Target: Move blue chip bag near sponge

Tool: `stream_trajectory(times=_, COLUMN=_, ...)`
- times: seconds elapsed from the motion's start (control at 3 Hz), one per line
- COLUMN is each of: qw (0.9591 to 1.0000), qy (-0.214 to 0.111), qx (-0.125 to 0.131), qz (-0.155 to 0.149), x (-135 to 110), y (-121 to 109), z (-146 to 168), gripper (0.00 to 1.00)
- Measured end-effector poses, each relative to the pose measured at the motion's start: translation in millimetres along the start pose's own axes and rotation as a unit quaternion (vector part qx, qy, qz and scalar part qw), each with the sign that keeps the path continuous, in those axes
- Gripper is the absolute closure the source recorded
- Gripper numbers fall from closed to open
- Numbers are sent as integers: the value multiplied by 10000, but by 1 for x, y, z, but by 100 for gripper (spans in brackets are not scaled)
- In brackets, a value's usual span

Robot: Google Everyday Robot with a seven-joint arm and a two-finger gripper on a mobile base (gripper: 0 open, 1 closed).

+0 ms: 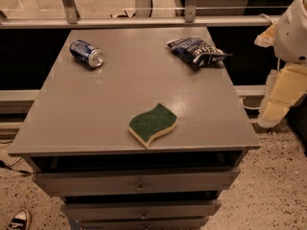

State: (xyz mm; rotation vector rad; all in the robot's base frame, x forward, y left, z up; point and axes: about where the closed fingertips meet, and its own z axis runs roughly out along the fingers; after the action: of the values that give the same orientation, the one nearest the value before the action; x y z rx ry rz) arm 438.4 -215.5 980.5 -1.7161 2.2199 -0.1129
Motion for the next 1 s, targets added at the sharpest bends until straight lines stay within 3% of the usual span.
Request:
stream_trajectory(times=0.33, qw=10000, qy=0, qx=1, qz=0, x=0, y=0, z=0, gripper=0)
stream_trajectory(times=0.67, qw=9996, qy=-204, qx=174, qz=-40, x=-5, y=-26, z=13, gripper=0)
stream_trajectory(times=1.0, qw=9970, qy=-615, qx=462, qz=85, x=-7, y=-78, z=34, gripper=0)
